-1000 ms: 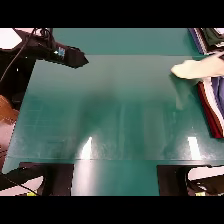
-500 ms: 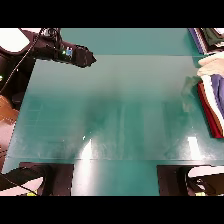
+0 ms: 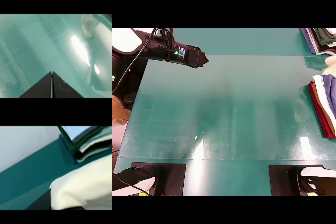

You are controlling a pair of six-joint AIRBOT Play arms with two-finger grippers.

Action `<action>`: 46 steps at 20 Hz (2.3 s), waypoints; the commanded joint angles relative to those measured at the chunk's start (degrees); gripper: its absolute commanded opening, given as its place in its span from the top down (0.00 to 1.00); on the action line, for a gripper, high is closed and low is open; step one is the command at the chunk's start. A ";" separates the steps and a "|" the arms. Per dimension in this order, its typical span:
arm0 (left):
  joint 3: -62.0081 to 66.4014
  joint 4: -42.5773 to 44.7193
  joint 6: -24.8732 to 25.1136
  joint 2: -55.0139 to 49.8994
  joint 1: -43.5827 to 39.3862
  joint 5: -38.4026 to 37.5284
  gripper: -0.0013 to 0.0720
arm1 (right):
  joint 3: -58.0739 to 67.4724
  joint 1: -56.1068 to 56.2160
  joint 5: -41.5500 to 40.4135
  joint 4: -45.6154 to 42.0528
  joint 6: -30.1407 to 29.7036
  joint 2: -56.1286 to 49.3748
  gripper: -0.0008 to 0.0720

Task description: Fold the shirts.

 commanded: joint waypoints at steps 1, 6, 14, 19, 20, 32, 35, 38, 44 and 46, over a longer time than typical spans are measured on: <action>0.04 0.00 0.07 -0.04 -0.02 -0.59 0.95 | -7.50 -3.37 6.43 -11.74 -0.76 5.03 0.97; 0.07 0.00 0.09 -0.04 -0.02 -2.16 0.95 | -19.89 -8.26 12.22 -25.07 -0.74 10.86 0.97; 0.04 0.00 0.09 -0.04 -0.02 -2.47 0.95 | -33.57 -18.23 16.15 -34.25 -0.76 16.72 0.42; 0.07 0.00 0.09 -0.04 -0.02 -2.47 0.95 | -30.67 -22.60 17.05 -34.07 -0.68 19.47 0.42; 0.07 0.00 0.09 -0.04 -0.02 -2.47 0.95 | -29.46 -22.56 16.65 -33.00 -0.42 20.00 0.42; 0.07 -0.39 0.04 -0.09 -0.02 -0.81 0.95 | -26.10 26.23 15.91 -8.72 -0.07 17.14 0.43; 0.07 -0.42 0.04 -0.09 -0.02 -0.81 0.95 | -26.10 37.44 14.45 -8.74 -0.09 14.82 0.43; 0.07 -0.39 0.04 -0.09 -0.02 -0.81 0.95 | -26.10 44.48 13.49 -8.74 -0.09 12.70 0.87; 0.07 -0.39 0.04 -0.09 -0.02 -0.79 0.95 | -26.10 46.90 13.55 -8.59 -0.09 11.43 0.97; 0.07 -0.44 0.04 -0.09 -0.02 -0.81 0.95 | -26.10 46.45 13.77 -8.59 -0.07 11.43 0.97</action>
